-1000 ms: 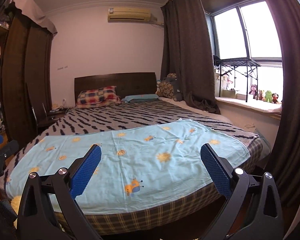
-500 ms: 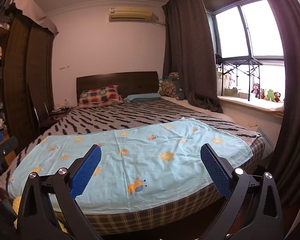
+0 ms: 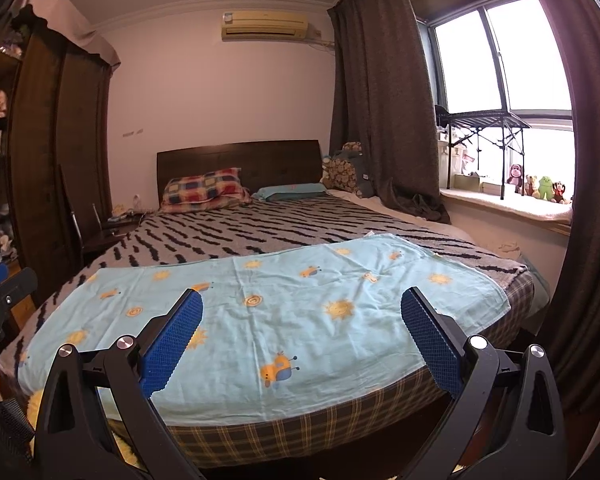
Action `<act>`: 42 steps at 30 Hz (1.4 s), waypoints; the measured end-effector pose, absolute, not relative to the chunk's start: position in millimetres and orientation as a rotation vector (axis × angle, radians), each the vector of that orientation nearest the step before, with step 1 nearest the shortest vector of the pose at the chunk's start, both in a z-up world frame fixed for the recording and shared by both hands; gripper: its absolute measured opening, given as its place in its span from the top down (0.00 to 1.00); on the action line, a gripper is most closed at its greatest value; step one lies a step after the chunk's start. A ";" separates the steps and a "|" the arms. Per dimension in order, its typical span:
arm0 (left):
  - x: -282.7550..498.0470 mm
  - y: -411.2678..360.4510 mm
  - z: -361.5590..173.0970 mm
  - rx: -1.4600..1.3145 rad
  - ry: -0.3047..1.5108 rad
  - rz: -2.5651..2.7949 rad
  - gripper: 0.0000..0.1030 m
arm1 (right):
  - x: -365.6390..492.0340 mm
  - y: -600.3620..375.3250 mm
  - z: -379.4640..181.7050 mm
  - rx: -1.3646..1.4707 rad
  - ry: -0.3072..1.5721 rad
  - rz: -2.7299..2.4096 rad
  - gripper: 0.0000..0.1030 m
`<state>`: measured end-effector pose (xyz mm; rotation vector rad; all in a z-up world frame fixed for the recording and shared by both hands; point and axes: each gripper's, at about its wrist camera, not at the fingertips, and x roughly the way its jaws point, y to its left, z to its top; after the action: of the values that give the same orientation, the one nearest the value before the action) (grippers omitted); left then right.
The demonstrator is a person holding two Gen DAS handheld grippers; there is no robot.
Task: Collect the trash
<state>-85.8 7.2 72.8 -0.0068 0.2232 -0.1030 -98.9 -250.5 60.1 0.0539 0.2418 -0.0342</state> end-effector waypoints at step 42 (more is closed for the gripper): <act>-81.7 0.9 70.7 -0.043 0.265 -0.104 0.08 | -94.7 -251.9 50.5 0.062 0.270 -0.038 0.03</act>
<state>-81.7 0.9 70.7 -0.0425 0.2648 -0.1040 -94.7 -251.9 50.5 0.0617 0.2704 -0.0381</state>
